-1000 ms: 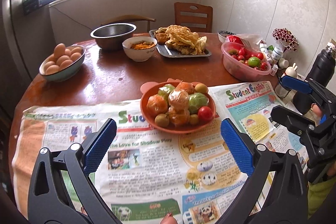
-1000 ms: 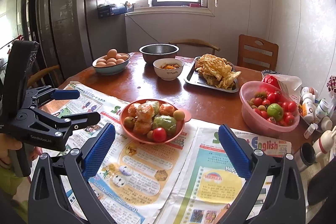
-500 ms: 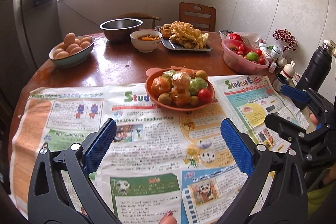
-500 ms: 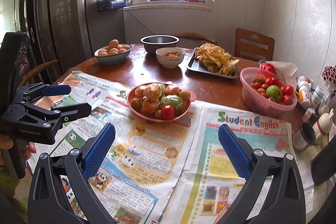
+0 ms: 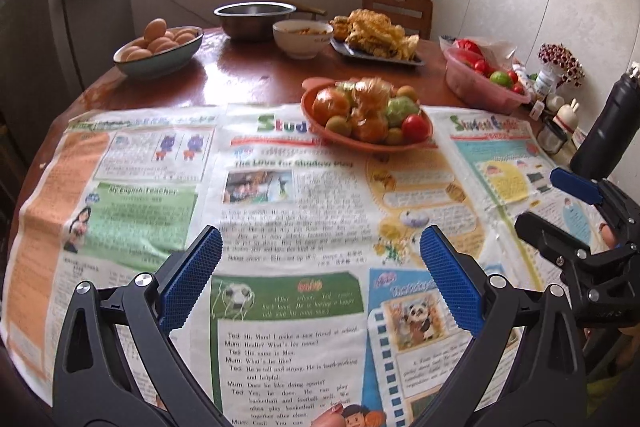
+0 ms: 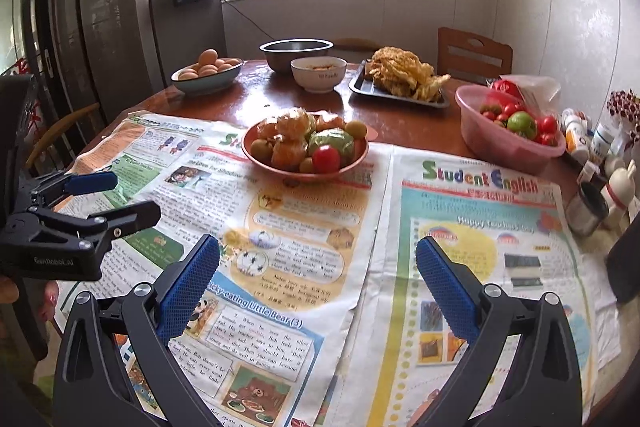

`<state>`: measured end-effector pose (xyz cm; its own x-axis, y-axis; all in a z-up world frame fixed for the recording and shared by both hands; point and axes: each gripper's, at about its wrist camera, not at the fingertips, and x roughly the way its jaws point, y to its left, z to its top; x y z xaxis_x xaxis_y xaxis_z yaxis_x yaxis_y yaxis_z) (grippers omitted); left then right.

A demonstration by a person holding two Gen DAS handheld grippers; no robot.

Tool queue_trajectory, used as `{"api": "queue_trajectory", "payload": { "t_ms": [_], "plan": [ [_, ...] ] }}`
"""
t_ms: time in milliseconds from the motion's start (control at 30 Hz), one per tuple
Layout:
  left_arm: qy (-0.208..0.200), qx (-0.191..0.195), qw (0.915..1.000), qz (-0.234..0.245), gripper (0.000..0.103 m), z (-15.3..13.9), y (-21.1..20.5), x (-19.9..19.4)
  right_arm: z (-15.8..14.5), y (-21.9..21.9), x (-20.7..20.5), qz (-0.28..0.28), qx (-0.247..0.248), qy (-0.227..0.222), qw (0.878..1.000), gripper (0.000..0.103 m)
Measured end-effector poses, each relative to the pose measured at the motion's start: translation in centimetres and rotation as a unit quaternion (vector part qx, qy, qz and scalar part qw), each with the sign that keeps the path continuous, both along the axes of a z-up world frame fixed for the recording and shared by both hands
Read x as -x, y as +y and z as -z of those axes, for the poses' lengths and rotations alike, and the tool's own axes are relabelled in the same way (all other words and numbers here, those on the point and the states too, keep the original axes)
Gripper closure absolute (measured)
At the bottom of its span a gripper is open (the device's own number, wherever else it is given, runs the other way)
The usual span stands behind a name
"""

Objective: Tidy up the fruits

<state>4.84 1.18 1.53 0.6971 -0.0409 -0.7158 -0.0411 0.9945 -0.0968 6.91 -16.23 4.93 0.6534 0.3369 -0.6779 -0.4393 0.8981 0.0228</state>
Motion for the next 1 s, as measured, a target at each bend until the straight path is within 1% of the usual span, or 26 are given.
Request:
{"api": "queue_trajectory", "payload": {
  "t_ms": [100, 333, 1000],
  "plan": [
    [0.008, -0.001, 1.0000, 0.000, 0.010, 0.5, -0.1, 0.0, 0.6, 0.1, 0.2, 0.003, -0.001, 0.007, 1.000, 0.004],
    [0.009, -0.004, 0.9999, -0.004, 0.010, 0.6, -0.1, 0.1, 1.5, -0.1, 0.2, 0.006, -0.005, 0.020, 1.000, 0.004],
    [0.010, -0.005, 0.9999, 0.001, 0.010, 0.5, -0.8, 0.1, 1.6, -0.3, 0.2, 0.010, -0.006, 0.021, 1.000, 0.004]
  ]
}}
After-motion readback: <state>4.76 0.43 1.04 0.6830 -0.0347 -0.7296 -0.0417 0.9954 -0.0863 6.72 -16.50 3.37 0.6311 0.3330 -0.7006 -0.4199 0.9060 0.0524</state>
